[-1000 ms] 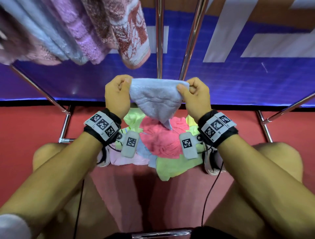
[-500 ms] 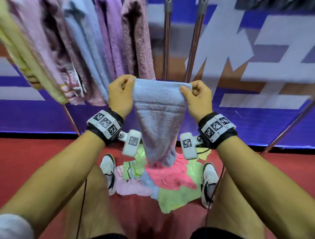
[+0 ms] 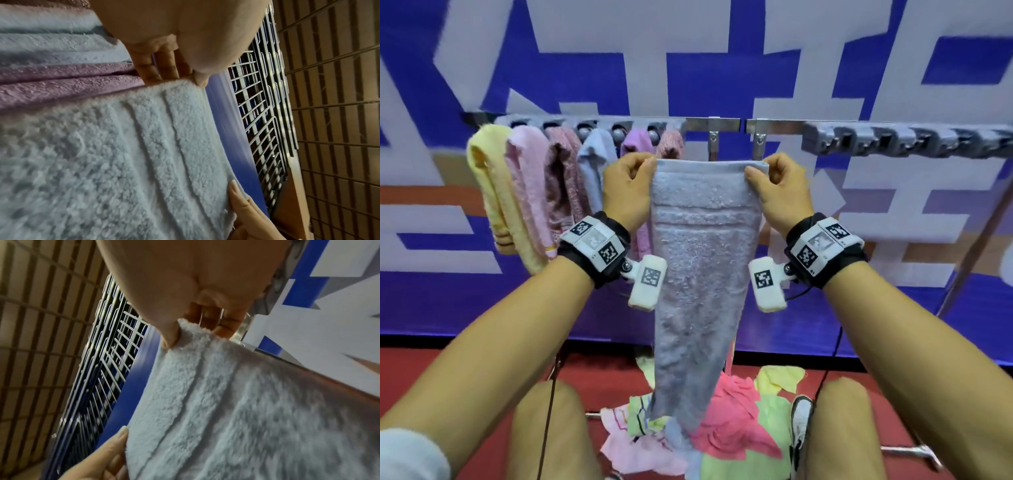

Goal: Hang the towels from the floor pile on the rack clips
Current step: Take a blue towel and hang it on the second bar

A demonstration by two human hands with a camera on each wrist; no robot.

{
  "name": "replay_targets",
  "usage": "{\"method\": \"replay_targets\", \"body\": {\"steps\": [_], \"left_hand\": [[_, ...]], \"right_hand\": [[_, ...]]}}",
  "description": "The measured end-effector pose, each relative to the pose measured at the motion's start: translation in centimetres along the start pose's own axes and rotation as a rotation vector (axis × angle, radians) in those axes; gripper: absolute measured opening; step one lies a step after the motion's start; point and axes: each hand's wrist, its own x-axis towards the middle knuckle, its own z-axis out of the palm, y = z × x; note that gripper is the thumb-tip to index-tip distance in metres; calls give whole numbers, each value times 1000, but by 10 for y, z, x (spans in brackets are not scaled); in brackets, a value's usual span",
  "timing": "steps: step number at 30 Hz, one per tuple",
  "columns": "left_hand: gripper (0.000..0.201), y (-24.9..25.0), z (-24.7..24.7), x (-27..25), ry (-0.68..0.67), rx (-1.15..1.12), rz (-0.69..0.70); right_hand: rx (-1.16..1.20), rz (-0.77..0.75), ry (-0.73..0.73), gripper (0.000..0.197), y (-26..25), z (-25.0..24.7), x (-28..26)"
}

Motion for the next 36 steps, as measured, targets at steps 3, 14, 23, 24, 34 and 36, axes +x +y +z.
{"method": "replay_targets", "body": {"steps": [3,14,23,24,34,36], "left_hand": [[17,-15,-8,-3,-171,96,-119],[14,-4,-10,1,-114,-58,-176],[15,-3,12,9,-131,-54,-197],[15,-6,14,11,-117,-43,-205],[17,-12,23,0,-111,-90,-310],[18,-8,29,-3,-162,-129,-304]], "right_hand": [[-230,42,-150,16,7,-3,-6],[-303,1,-175,5,-7,-8,5],[-12,221,-184,31,-4,-3,7],[20,261,-181,32,-3,-3,7],[-65,86,-403,25,1,5,3],[-173,-49,-441,18,2,15,2]]}}
